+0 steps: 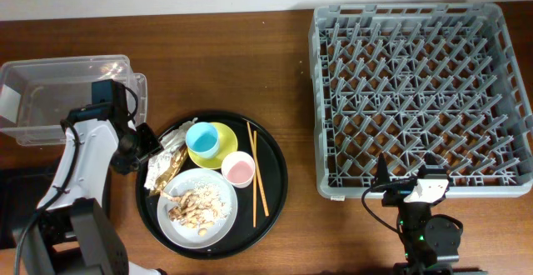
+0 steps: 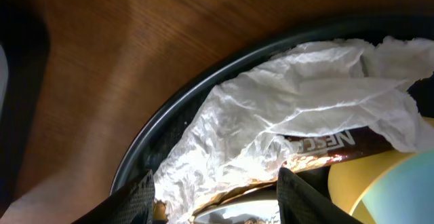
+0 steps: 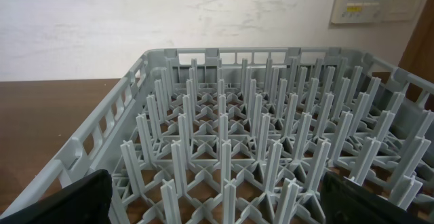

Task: Sort waste into correct bins and load items into the dishwasher rack
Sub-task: 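Reach left gripper to the crumpled paper wrapper and grasp it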

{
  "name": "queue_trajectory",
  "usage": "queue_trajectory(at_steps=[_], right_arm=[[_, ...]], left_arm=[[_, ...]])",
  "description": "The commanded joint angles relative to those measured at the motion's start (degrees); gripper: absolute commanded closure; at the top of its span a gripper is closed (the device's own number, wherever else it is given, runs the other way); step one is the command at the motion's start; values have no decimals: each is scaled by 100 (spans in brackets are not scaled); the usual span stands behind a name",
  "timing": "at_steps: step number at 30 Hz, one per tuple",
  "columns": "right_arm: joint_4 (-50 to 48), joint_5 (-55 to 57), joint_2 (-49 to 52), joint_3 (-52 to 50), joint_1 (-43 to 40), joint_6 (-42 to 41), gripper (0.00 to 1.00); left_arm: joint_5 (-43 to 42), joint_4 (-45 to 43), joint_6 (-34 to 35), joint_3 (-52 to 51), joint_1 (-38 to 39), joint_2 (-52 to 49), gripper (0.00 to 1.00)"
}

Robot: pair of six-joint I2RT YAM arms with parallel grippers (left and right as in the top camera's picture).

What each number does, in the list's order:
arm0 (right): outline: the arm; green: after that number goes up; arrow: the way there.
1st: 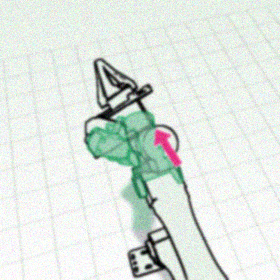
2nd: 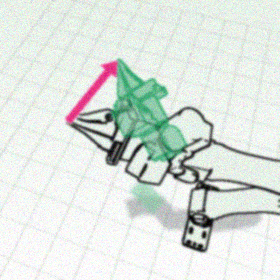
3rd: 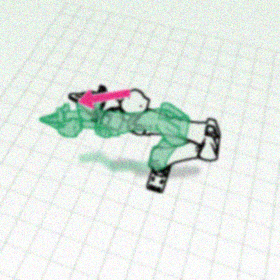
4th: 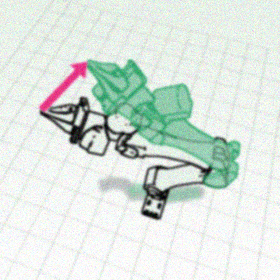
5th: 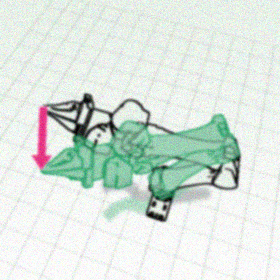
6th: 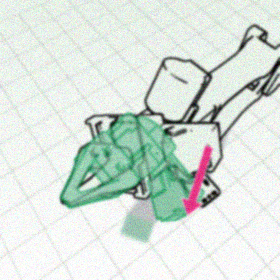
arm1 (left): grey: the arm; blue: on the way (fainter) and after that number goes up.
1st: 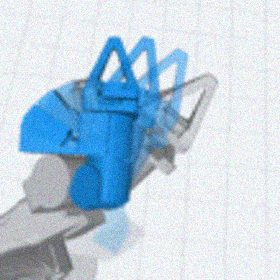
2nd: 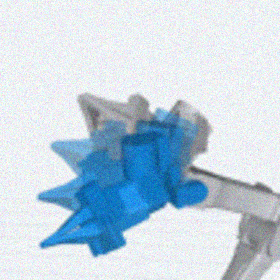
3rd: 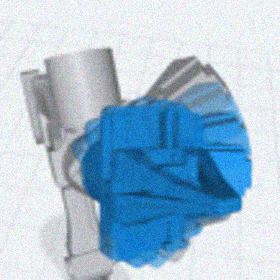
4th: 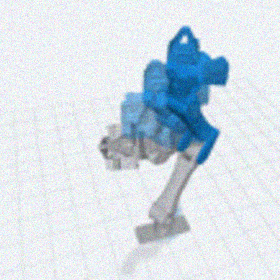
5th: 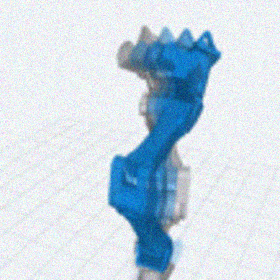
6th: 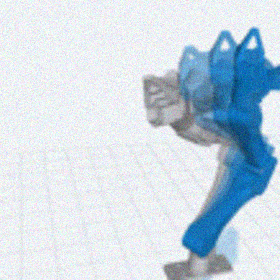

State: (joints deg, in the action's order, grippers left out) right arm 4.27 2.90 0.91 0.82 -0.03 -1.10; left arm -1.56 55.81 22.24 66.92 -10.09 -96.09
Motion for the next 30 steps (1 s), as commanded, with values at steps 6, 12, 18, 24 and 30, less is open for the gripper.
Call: queue_trajectory(at_steps=[6, 12, 18, 24, 30], right_arm=[[7, -11, -39, -50, -35, 0, 2], [7, -11, -39, -50, -37, 0, 2], [7, -11, -37, -50, -37, 0, 2], [7, -11, -37, -50, -37, 2, 2], [7, -11, -37, -50, -37, 0, 2]], left_arm=[[-726, -715, -785, -70, 219, -470, 43], [-507, -780, -780, -334, 619, -538, 42], [-507, -918, -780, -538, 621, -894, 42], [-507, -1012, -780, -466, 619, -953, 78], [-507, -177, -778, 227, 619, -863, 99]])
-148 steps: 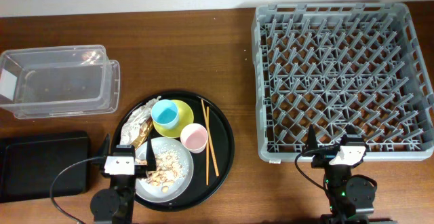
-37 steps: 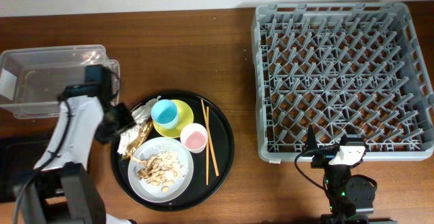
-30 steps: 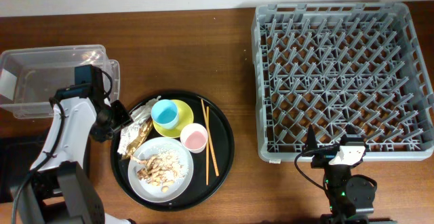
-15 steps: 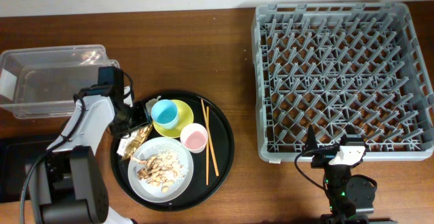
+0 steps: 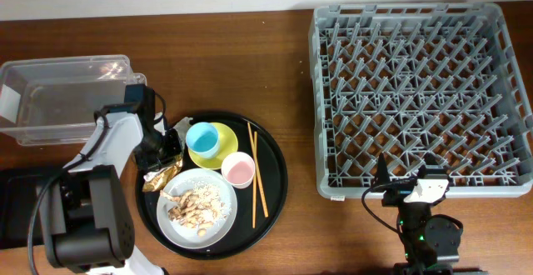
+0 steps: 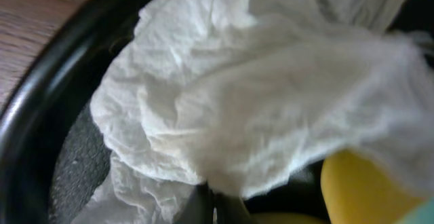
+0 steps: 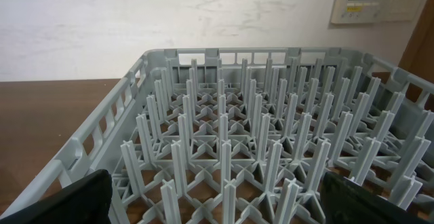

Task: Sort waste into correct bins and load items into the dishwasher rack
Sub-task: 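Reach left gripper to the crumpled paper wrapper and grasp it, then carry the wrapper with left gripper and drop it into clear bin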

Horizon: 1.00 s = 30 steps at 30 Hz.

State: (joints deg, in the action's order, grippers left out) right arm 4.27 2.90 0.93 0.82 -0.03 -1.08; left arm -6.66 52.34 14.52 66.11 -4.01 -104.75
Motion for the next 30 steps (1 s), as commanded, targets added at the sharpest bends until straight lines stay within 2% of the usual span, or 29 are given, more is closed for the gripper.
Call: queue_trajectory(at_steps=[1, 7, 11, 15, 18, 21, 24, 26, 29, 30], right_arm=[[7, -11, -39, -50, -37, -2, 2], [7, -11, -39, -50, -35, -2, 2], [7, -11, -39, -50, -37, -2, 2], [7, -11, -39, -50, -37, 0, 2], [7, -11, -39, -50, -35, -2, 2], [7, -11, -39, -50, -37, -2, 2], [7, -11, -39, -50, -37, 0, 2], [7, -11, -39, -50, -37, 0, 2], [7, -11, -39, -50, -37, -2, 2], [7, -11, -39, -50, -37, -2, 2]], left_arm=[[2, 293, -7, 404, 11, 48, 99], [-2, 1034, 173, 949, 11, 1250, 99], [-7, 1093, 280, 949, 11, 2000, 99], [4, 544, 472, 949, 11, 2524, 99], [26, -549, 951, 949, -90, 2544, 99], [122, -1528, 968, 949, -457, 2544, 99], [1121, -2011, 968, 949, -911, 2494, 99], [1502, -2240, 968, 949, -1075, 2332, 99], [1635, -2905, 966, 946, -1296, 1641, 99], [1799, -3189, 966, 946, -1399, 1327, 94]])
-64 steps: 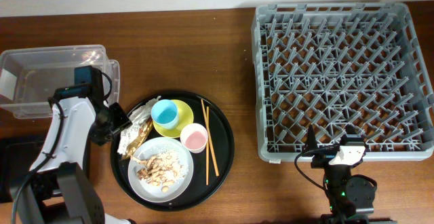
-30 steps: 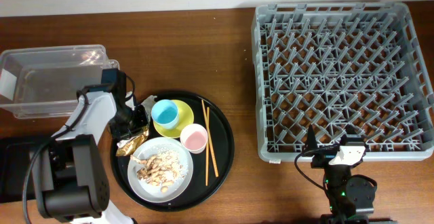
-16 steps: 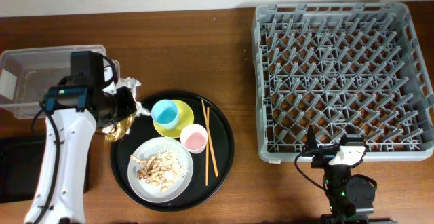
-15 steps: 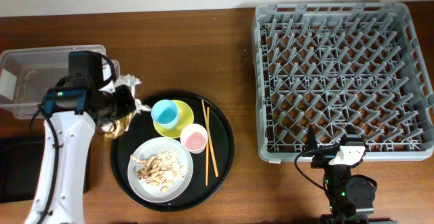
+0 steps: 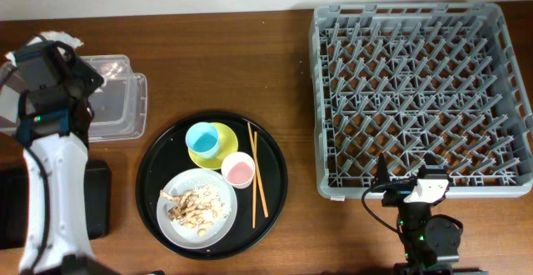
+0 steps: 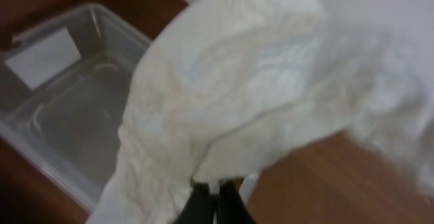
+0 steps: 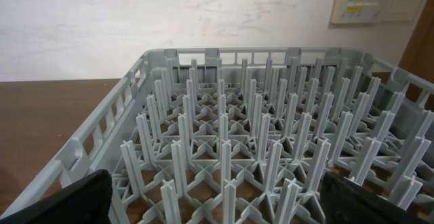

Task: Sort waste into correct bins and load items into the dishwasher rack
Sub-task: 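Carry the wrapper with left gripper and drop it into clear bin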

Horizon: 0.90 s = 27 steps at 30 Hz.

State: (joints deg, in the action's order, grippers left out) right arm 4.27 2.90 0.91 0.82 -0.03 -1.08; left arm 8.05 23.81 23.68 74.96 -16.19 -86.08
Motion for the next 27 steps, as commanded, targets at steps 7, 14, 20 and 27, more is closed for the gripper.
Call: queue_trajectory(at_steps=[7, 14, 20, 27], right_arm=[[7, -11, -37, -50, -37, -2, 2], [7, -11, -39, -50, -37, -2, 2], [7, -11, -37, -50, -37, -2, 2], [7, -11, -37, -50, -37, -2, 2]], left_arm=[[334, -407, 52, 63, -638, -1130, 28], [-2232, 1373, 52, 63, -638, 693, 28], [-1923, 4586, 52, 63, -638, 1475, 1], [-1917, 4636, 50, 63, -638, 1475, 1]])
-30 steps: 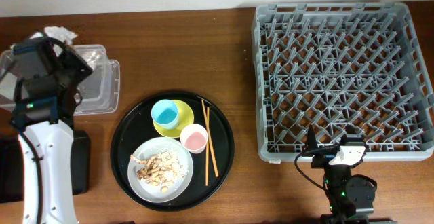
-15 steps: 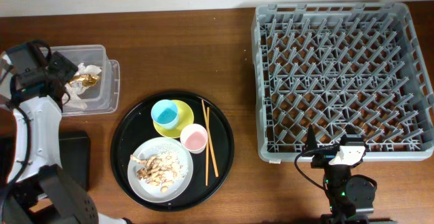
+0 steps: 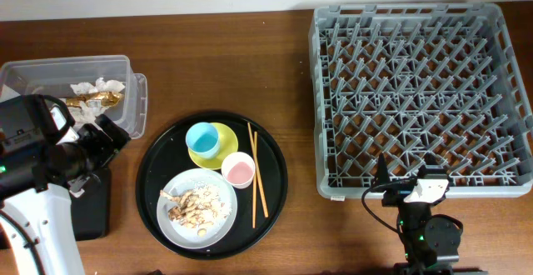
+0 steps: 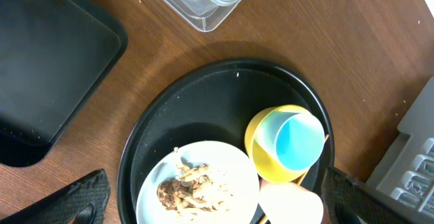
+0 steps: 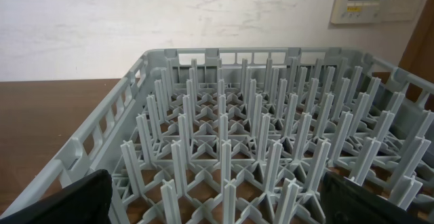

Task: Sort waste into correct bins and load items into the dishwasher rack
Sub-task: 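Carry the wrapper with left gripper and drop it into clear bin, then reach right gripper to the pink cup and grasp it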

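A crumpled white napkin point(image 3: 102, 85) and a gold-brown wrapper point(image 3: 87, 100) lie inside the clear bin point(image 3: 33, 75) at the far left. On the black round tray point(image 3: 275, 183) stand a blue cup point(image 3: 202, 136) on a yellow saucer point(image 3: 221, 152), a pink cup point(image 3: 238, 171), wooden chopsticks point(image 3: 257, 175) and a white plate point(image 3: 218, 222) with food scraps point(image 3: 190, 204). My left gripper point(image 3: 107, 135) is open and empty, left of the tray; its wrist view looks down on the plate point(image 4: 224, 159) and blue cup point(image 4: 297, 139). My right gripper point(image 5: 220, 210) stands open at the grey dishwasher rack point(image 5: 224, 115).
The grey dishwasher rack point(image 3: 420, 100) fills the right side of the table. A black bin point(image 3: 87, 212) lies at the front left under my left arm. Bare wood shows between the tray and the rack.
My left gripper was shut on the napkin above the clear bin. Now the napkin and wrapper lie in that bin, and the gripper is open, nearer the front beside the tray.
My left gripper was open at the napkin and wrapper on the tray's left edge. Then it was shut on the napkin there. Then it held the waste over the clear bin, and now both pieces rest in the bin. The right arm stayed still.
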{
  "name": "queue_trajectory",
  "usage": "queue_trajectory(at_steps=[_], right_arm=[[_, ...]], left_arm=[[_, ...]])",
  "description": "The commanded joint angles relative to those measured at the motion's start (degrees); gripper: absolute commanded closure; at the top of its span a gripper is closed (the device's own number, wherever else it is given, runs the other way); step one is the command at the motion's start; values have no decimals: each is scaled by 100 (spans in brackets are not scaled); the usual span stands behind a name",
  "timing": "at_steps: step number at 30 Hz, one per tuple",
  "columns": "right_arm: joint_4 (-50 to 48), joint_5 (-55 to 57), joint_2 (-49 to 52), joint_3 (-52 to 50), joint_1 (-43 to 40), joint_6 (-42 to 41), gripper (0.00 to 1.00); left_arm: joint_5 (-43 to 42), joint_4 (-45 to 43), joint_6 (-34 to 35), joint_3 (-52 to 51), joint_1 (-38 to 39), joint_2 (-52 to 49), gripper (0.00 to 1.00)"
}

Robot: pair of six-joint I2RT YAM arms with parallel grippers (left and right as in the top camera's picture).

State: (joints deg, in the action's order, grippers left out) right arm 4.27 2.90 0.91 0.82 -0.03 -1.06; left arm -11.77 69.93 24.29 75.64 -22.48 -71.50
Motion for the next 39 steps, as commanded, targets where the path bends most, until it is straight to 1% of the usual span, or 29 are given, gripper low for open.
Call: queue_trajectory(at_steps=[1, 7, 8, 9, 10, 11, 12, 13, 14, 16, 17, 18, 19, 20, 22, 23, 24, 25, 26, 27, 28, 29, 30, 31, 32, 34, 37, 39], right_arm=[[7, -11, -37, -50, -37, -4, 2], [7, -11, -39, -50, -37, -4, 2], [-109, -50, -39, -50, -35, -7, 2], [-354, -461, -39, -50, -35, -9, 2], [-527, -1309, -39, -50, -35, -28, 2], [-850, -2986, -39, -50, -35, -710, 1], [-1150, -5375, -39, -50, -35, -2129, 2], [-1902, -6212, -39, -50, -35, -3624, 2], [-2494, -6078, -39, -50, -35, -4968, 1], [-3700, -5029, -39, -50, -35, -6459, 2], [-4402, -4483, -39, -48, -37, -6730, 1], [-4819, -3685, -39, 94, -35, -6951, 2], [-4529, -3169, -2, 501, -37, -6972, 2], [-4006, -3071, 116, 975, -37, -6717, 2], [-1268, -3869, 1178, 2953, -37, -4323, 2], [214, -4454, 1978, 3978, -35, -3156, 2], [1849, -4955, 2964, 5112, -35, -2098, 2], [4151, -5025, 4323, 6693, 48, -813, 2], [4988, -4774, 4828, 7320, 208, -374, 2], [6111, -3731, 5584, 8288, 774, -105, 1], [6474, -3071, 5971, 8679, 1392, -109, 2], [6631, -2267, 6288, 8902, 2251, -254, 2], [6629, -1419, 6612, 8913, 3237, -636, 2], [6629, -826, 6935, 8913, 3982, -901, 2], [6511, -535, 7401, 8913, 4708, -986, 2], [5993, -518, 8317, 8913, 5392, -979, 2], [5436, -664, 9517, 8913, 5560, -979, 2], [5093, -741, 9886, 8913, 5552, -1001, 2]], left_arm=[[66, 24, -11, -4, -9, 17, 1], [66, 24, -11, -4, -9, 17, 1], [66, 24, -11, -4, -9, 17, 1], [66, 24, -11, -4, -9, 17, 1], [66, 24, -11, -4, -9, 17, 1], [66, 24, -11, -4, -9, 17, 0], [66, 24, -11, -4, -9, 17, 1], [66, 24, -11, -4, -9, 17, 1], [66, 24, -11, -4, -9, 17, 1], [66, 24, -11, -4, -9, 17, 1], [66, 24, -11, -4, -9, 17, 1], [66, 24, -11, -4, -9, 17, 1], [66, 24, -11, -4, -9, 17, 1], [66, 24, -11, -4, -9, 17, 1], [66, 24, -11, -4, -9, 17, 1], [66, 24, -11, -4, -9, 17, 1], [66, 24, -11, -4, -9, 17, 1], [66, 24, -11, -4, -9, 17, 1], [66, 24, -11, -4, -9, 17, 1], [66, 24, -11, -4, -9, 17, 1], [66, 24, -11, -4, -9, 17, 1], [66, 24, -11, -4, -9, 17, 1], [66, 24, -11, -4, -9, 17, 1], [66, 24, -11, -4, -9, 17, 1], [66, 24, -11, -4, -9, 17, 1], [66, 24, -11, -4, -9, 17, 1], [66, 24, -11, -4, -9, 17, 1], [66, 24, -11, -4, -9, 17, 1]])
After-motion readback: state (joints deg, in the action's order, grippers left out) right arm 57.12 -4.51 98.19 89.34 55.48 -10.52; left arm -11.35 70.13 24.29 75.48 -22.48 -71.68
